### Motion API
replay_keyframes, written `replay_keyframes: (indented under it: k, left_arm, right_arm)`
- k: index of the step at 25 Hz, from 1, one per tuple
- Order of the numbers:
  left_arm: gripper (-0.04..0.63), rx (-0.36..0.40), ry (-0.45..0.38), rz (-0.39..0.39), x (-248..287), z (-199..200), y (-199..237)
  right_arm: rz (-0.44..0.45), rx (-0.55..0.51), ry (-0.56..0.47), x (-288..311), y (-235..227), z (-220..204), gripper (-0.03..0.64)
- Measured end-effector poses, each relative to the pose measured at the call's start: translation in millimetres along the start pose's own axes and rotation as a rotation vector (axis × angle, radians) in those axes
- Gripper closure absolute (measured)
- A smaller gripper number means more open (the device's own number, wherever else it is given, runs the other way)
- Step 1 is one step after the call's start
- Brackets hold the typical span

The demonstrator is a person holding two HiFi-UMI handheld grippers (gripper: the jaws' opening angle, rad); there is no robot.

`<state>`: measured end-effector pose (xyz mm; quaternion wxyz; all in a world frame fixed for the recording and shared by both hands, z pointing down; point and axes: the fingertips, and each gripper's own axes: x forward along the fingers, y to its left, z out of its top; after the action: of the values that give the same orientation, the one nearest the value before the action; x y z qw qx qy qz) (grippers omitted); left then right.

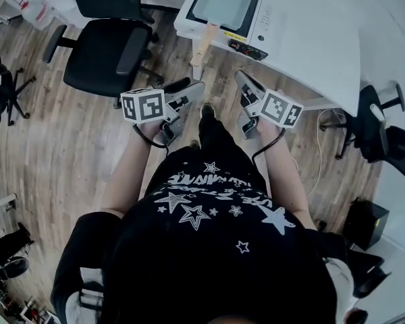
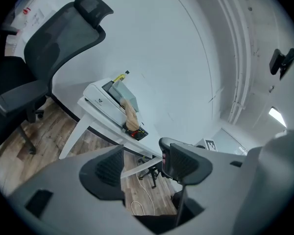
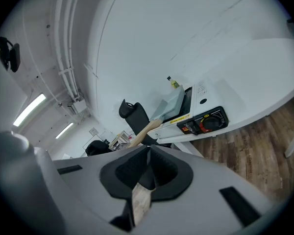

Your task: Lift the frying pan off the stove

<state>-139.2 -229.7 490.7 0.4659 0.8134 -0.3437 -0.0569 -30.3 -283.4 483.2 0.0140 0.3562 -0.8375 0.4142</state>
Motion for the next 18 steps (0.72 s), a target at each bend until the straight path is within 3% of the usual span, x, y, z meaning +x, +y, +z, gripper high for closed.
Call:
replay_keyframes:
  k: [6, 8, 11, 15, 18]
  left_arm:
    - [0.305, -0.048, -0.011, -0.014, 5.7, 22.8, 3.1]
    - [0.299, -0.057, -0.003, -0.016, 10.4, 30.1, 6.4]
    - [0.293, -0.099, 0.002, -0.019, 17.4, 37.8, 13.4]
    - [0.291, -0.226, 0.008, -0.031, 26.3, 47.0, 23.0]
    - [0.291, -0.255, 0.029, -0.049, 33.0, 53.0, 23.8]
  right_arm:
    - [0.092, 0.057, 0.038, 28.8, 7.7, 9.1, 0.601]
    - [0.124, 0.095, 0.062, 40.6, 8.9, 12.1, 0.493]
    - [0.165, 0.195, 0.1, 54.5, 8.6, 12.2, 0.433]
    - [0.207, 0.287, 0.114, 71.0, 1.2, 21.5, 0.383]
    - [0.242, 0.333, 0.112, 82.9, 2.5, 31.6, 0.376]
